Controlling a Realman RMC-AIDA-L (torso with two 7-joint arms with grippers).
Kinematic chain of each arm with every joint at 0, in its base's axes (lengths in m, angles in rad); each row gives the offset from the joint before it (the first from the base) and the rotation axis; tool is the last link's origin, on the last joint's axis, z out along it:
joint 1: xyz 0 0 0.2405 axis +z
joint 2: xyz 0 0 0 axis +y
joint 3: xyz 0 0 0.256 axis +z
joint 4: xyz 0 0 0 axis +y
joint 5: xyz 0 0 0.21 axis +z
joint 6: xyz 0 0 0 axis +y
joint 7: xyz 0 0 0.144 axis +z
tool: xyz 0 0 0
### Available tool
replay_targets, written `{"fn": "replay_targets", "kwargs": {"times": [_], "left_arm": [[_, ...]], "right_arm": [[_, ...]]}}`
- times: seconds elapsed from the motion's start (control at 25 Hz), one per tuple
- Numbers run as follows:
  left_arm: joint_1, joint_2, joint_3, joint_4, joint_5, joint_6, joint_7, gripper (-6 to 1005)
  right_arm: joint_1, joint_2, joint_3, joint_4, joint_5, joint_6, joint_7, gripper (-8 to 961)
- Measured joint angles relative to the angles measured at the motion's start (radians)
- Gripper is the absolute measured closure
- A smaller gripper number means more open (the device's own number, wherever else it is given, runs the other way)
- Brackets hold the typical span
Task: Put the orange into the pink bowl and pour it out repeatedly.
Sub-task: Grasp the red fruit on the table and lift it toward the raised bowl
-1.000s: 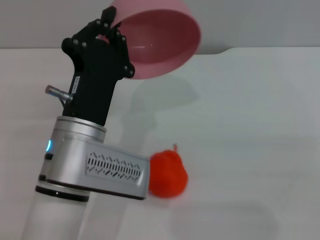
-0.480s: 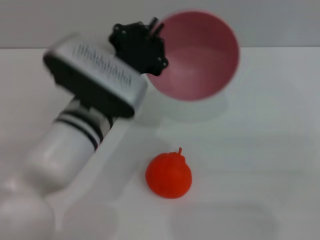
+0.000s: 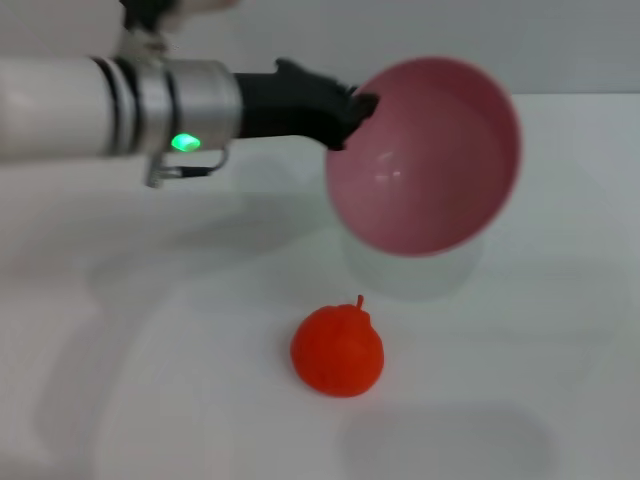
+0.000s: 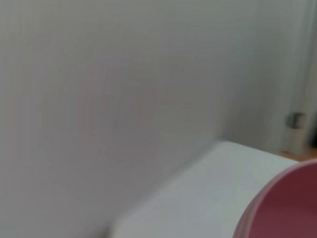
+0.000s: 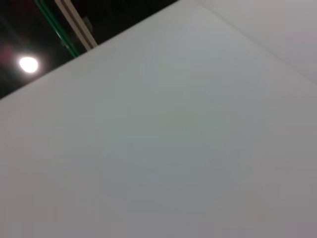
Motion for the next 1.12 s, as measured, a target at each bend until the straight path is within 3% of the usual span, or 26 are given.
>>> {"fn": "replay_targets", "kwargs": {"times": [0.12, 0.24, 0.28, 0.36, 0.48, 0.52, 0.64, 0.76, 0.88, 1.04, 1.12], "left_arm": [[-0.142, 0.019, -0.252, -0.188, 0.054, 0.258, 0.001, 833], [-0.224, 0.052, -0.429, -0.291, 0.202, 0.373, -0.038, 832], [-0.233, 0.059, -0.458, -0.296, 0.250, 0.386, -0.063, 832], [-0.232, 0.071, -0.480, -0.265, 0.362, 0.402, -0.128, 832], [-0.232, 0.071, -0.480, -0.265, 0.362, 0.402, -0.128, 831], [-0.207, 0.087, -0.485, -0.218, 0.474, 0.411, -0.207, 831], [-0.195, 0.093, -0.488, -0.211, 0.507, 0.412, -0.225, 831], [-0.157, 0.108, -0.496, -0.205, 0.563, 0.404, -0.258, 830], [-0.125, 0.115, -0.498, -0.200, 0.569, 0.409, -0.264, 829], [-0.108, 0.118, -0.499, -0.196, 0.569, 0.412, -0.265, 829], [-0.089, 0.116, -0.499, -0.195, 0.569, 0.412, -0.265, 828]], "right_arm": [[0.008, -0.007, 0.000, -0.003, -0.039, 0.042, 0.020, 417], [0.020, -0.031, 0.001, -0.008, -0.136, 0.081, 0.052, 417], [0.024, -0.042, 0.001, -0.010, -0.180, 0.097, 0.072, 417], [0.044, -0.084, 0.001, -0.017, -0.308, 0.143, 0.148, 417], [0.085, -0.151, 0.006, -0.031, -0.524, 0.202, 0.272, 417], [0.101, -0.171, 0.009, -0.042, -0.596, 0.218, 0.306, 417], [0.131, -0.208, 0.013, -0.104, -0.811, 0.276, 0.403, 417], [0.144, -0.220, 0.035, -0.215, -1.021, 0.347, 0.515, 417], [0.173, -0.215, 0.076, -0.350, -1.316, 0.418, 0.676, 417], [0.221, -0.186, 0.101, -0.480, -1.622, 0.447, 0.829, 417], [0.245, -0.157, 0.100, -0.542, -1.764, 0.449, 0.889, 416]]}}
